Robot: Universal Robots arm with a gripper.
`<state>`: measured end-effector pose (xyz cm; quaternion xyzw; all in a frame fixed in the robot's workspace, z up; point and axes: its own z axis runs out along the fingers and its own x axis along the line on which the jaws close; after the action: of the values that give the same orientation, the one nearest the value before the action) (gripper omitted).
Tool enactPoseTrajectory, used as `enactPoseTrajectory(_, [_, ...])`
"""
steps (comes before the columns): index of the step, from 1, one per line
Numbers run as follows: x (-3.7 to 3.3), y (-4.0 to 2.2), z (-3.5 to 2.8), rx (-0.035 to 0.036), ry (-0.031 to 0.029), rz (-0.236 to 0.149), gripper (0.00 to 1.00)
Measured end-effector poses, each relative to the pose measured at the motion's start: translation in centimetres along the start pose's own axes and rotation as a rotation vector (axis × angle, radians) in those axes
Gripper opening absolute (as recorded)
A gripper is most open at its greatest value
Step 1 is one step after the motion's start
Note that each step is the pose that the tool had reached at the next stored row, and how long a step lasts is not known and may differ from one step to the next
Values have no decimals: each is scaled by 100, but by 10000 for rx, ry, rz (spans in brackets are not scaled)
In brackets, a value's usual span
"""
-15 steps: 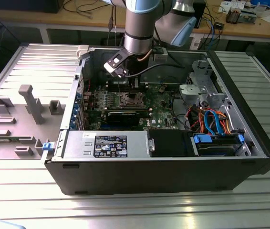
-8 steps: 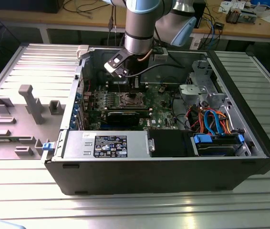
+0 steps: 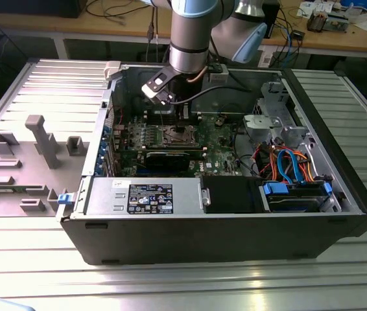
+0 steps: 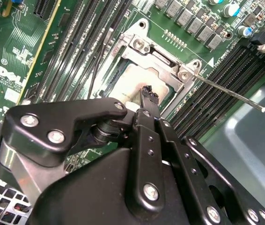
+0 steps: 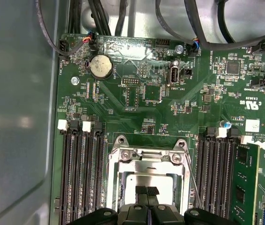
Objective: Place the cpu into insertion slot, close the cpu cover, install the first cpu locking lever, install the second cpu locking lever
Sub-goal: 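Install the first cpu locking lever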
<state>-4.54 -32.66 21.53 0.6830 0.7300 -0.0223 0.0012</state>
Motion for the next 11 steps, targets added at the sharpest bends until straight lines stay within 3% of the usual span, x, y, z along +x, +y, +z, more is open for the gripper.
enactPoseTrajectory(11, [-4,-4,-132,0,-2,0,11])
